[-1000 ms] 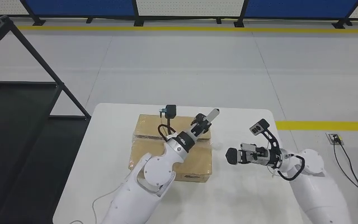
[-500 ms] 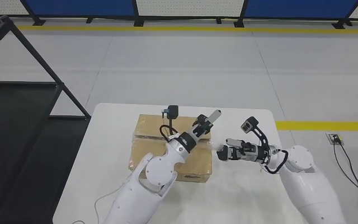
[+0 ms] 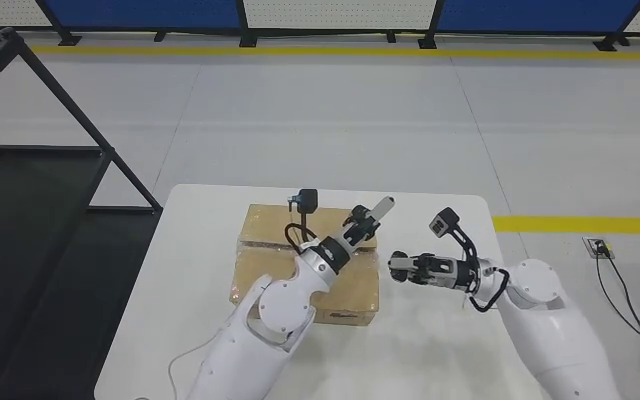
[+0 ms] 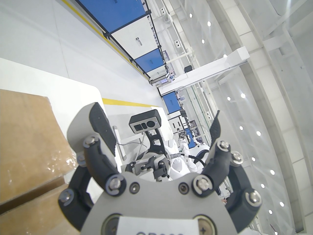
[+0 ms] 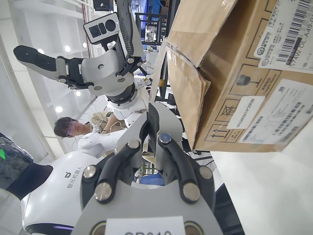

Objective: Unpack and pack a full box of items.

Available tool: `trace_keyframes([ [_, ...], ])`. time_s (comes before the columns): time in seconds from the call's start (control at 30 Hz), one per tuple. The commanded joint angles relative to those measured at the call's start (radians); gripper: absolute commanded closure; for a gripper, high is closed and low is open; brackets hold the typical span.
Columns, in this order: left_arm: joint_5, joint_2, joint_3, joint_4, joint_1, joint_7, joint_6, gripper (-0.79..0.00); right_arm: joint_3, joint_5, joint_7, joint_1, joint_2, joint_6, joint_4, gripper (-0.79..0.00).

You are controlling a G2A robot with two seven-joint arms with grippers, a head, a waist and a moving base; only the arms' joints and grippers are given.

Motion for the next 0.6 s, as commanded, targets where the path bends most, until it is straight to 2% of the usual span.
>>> trace_keyframes([
  [0.0, -0.003, 0.002, -0.017, -0.015, 0.006, -0.002, -0.003, -0.785, -0.002, -0.021, -0.014, -0.001, 0.001, -0.013, -0.009, 0.000],
  [0.23, -0.043, 0.016, -0.119, -0.115, 0.044, -0.035, 0.007, -0.785, -0.011, -0.058, -0.043, 0.002, 0.002, -0.066, -0.021, 0.000],
  [0.57, -0.123, 0.048, -0.333, -0.254, 0.139, -0.098, 0.027, -0.785, -0.001, -0.037, -0.061, 0.020, 0.001, -0.154, -0.011, 0.000],
])
